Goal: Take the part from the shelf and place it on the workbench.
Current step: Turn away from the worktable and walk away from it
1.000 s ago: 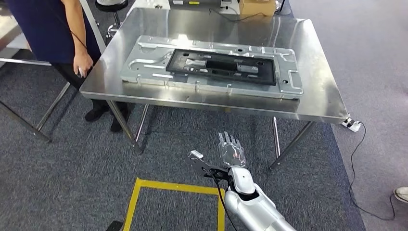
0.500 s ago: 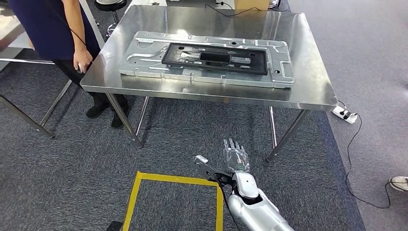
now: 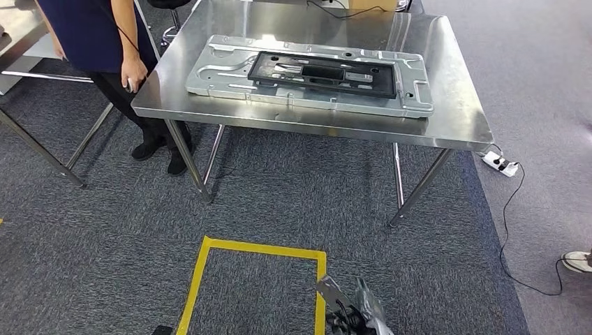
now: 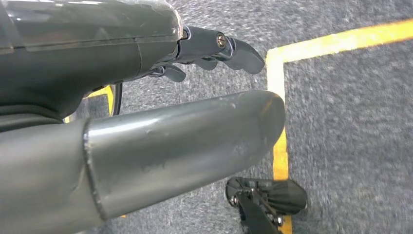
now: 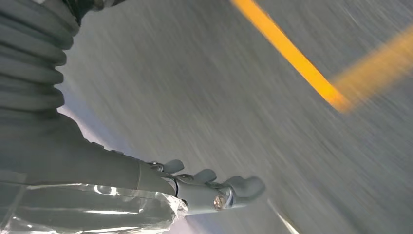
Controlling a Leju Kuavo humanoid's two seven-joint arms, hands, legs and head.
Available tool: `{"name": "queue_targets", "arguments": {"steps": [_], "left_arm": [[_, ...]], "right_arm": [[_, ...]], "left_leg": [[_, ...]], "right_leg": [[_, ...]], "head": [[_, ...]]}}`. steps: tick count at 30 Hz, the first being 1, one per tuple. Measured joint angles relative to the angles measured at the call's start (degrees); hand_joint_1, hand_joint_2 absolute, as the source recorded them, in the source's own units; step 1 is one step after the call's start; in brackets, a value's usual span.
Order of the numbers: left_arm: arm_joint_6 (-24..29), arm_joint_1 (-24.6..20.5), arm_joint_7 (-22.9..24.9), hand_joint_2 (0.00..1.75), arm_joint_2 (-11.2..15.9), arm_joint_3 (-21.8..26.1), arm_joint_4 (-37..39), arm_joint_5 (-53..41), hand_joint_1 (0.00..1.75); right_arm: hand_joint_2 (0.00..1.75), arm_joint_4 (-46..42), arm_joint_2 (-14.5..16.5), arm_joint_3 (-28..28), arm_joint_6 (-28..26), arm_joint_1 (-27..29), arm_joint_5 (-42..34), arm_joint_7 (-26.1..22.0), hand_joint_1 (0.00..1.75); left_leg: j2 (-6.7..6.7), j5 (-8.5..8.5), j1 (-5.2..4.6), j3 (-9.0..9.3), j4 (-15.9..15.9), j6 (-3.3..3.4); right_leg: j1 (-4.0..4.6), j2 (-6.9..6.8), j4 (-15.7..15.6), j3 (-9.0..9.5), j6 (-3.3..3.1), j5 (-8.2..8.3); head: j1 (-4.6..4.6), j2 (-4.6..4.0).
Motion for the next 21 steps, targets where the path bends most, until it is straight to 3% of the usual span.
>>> {"name": "queue_targets", "arguments": {"steps": [3, 4, 5, 6, 7, 9, 11, 15, 17, 19, 20, 21], "left_arm": [[1.02, 0.24, -0.54, 0.00, -0.13, 1.08, 0.00, 0.89, 0.00], [1.15, 0.38, -0.58, 0.00, -0.15, 1.39, 0.00, 1.01, 0.00], [1.22, 0.51, -0.59, 0.00, -0.18, 1.62, 0.00, 1.08, 0.00], [1.23, 0.53, -0.59, 0.00, -0.18, 1.87, 0.00, 1.09, 0.00], [1.23, 0.47, -0.61, 0.00, -0.20, 2.11, 0.00, 1.09, 0.00], [1.24, 0.23, -0.66, 0.00, -0.33, 2.46, 0.00, 1.05, 0.00], [1.29, 0.11, -0.70, 0.00, -0.45, 2.54, 0.00, 1.02, 0.00], [1.57, 0.14, -0.72, 0.00, -0.46, 2.88, 0.00, 1.01, 0.00], [1.66, 0.15, -0.73, 0.00, -0.45, 3.19, 0.00, 0.99, 0.00], [1.72, 0.21, -0.73, 0.00, -0.44, 3.67, 0.00, 0.97, 0.00], [1.76, 0.27, -0.70, 0.00, -0.42, 3.90, 0.00, 0.97, 0.00], [1.79, 0.34, -0.66, 0.00, -0.41, 4.08, 0.00, 0.96, 0.00]], "right_arm": [[0.00, 5.01, 0.69, -12.77, 7.48, 5.19, -15.29, 5.27, 0.00], [0.00, 6.05, 0.85, -15.90, 7.87, 6.55, -16.90, 6.09, 0.00], [0.00, 6.90, 1.02, -18.41, 7.92, 7.48, -17.44, 6.73, 0.00], [0.00, 7.54, 1.18, -20.23, 7.94, 7.89, -17.43, 7.22, 0.00], [0.00, 8.06, 1.36, -21.69, 7.97, 8.01, -17.43, 7.63, 0.00], [0.00, 8.90, 1.69, -24.35, 8.15, 7.95, -17.52, 8.39, 0.00], [0.00, 9.43, 2.01, -26.58, 8.37, 7.98, -17.79, 8.67, 0.00], [0.00, 10.02, 2.54, -29.60, 7.54, 8.27, -18.45, 5.59, 0.00], [0.00, 10.18, 2.76, -30.51, 7.01, 8.26, -18.42, 3.37, 0.00], [0.00, 10.36, 2.80, -31.13, 6.79, 8.24, -17.96, 1.87, 0.00], [0.00, 10.46, 2.80, -31.37, 6.77, 8.25, -17.68, 1.53, 0.00], [0.00, 10.54, 2.80, -31.57, 6.75, 8.27, -17.43, 1.39, 0.00]], "left_leg": [[-0.09, 0.71, -0.07, -0.87, -0.04, 0.96], [-0.10, 0.86, -0.14, -1.22, 0.04, 1.01], [0.00, 0.99, -0.19, -1.55, 0.14, 0.97], [0.18, 1.09, -0.21, -1.83, 0.27, 0.91], [0.37, 1.15, -0.21, -2.02, 0.39, 0.84], [0.63, 1.25, -0.28, -2.20, 0.63, 0.61], [0.66, 1.39, -0.38, -2.31, 0.75, 0.10], [0.56, 0.98, -0.35, -2.69, 1.25, -1.23], [0.45, -2.25, -0.27, -4.53, 5.64, -1.54], [0.43, -5.97, -0.26, -7.42, 12.88, -1.71], [0.42, -6.67, -0.25, -8.24, 15.23, -1.75], [0.43, -6.28, -0.26, -8.14, 15.63, -1.75]], "right_leg": [[-0.37, 0.41, 9.75, -3.63, 0.82, -6.42], [-0.44, 0.43, 12.68, -4.65, 0.97, -7.76], [-0.48, 0.45, 13.95, -4.86, 1.04, -8.09], [-0.51, 0.45, 13.00, -3.94, 1.02, -7.37], [-0.54, 0.45, 10.15, -1.97, 0.92, -5.93], [-0.46, 0.45, 2.20, 3.09, 0.43, -3.35], [-0.17, 0.46, -2.12, 5.57, -0.12, -2.59], [-0.27, 0.33, -3.05, 5.42, -1.27, -1.85], [-0.45, 0.19, -3.49, 5.24, -1.94, -1.30], [-0.23, 0.17, -3.43, 4.85, -2.26, -1.09], [-0.12, 0.13, -3.31, 4.68, -2.31, -1.05], [-0.05, 0.07, -3.13, 4.51, -2.33, -1.02]], "head": [[0.01, 0.00], [0.01, 0.00], [0.01, 0.00], [0.00, 0.00], [0.01, 0.00], [0.01, 0.00], [0.01, 0.00], [-0.01, 0.00], [-0.03, 0.00], [-0.05, 0.00], [-0.05, 0.00], [-0.05, 0.00]]}}
